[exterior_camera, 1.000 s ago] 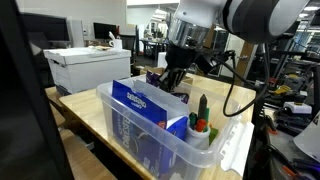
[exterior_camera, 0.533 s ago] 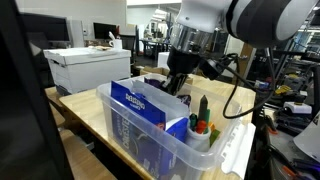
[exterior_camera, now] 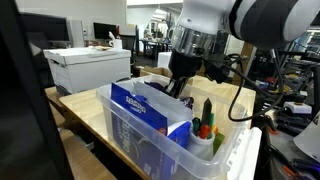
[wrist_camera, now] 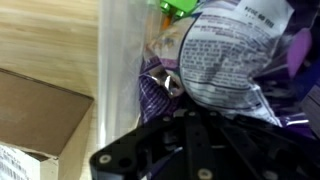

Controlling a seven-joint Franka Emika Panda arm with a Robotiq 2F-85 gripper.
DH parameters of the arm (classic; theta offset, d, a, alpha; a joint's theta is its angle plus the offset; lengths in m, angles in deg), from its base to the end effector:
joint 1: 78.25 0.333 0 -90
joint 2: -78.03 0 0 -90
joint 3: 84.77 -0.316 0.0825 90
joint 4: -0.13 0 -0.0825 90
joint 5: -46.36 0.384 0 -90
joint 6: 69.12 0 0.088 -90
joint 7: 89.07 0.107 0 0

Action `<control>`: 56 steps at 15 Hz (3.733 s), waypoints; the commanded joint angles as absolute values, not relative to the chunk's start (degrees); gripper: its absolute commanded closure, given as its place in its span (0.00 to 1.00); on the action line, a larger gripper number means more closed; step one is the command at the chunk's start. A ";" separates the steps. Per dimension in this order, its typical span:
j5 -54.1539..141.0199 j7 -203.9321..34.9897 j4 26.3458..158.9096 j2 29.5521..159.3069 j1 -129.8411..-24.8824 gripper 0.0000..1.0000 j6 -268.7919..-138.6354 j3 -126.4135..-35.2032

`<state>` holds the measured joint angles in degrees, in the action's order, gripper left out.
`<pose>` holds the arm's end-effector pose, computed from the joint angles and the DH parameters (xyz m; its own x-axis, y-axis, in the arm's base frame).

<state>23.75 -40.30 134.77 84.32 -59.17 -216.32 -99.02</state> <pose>0.4318 0.2916 0.2963 0.9745 0.0562 0.2172 0.0388 -0.9958 0.0835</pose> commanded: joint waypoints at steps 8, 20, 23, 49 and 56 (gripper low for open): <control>24.61 -45.53 135.53 83.09 -58.18 0.97 -211.38 -99.82; 27.84 -56.73 130.03 79.34 -59.39 0.97 -203.51 -99.82; 27.82 -57.27 129.05 78.21 -59.72 0.97 -202.04 -99.61; 24.14 -73.94 136.34 61.01 -73.32 0.01 -188.54 -91.76; 33.32 -85.12 136.16 56.62 -76.53 0.00 -188.89 -83.75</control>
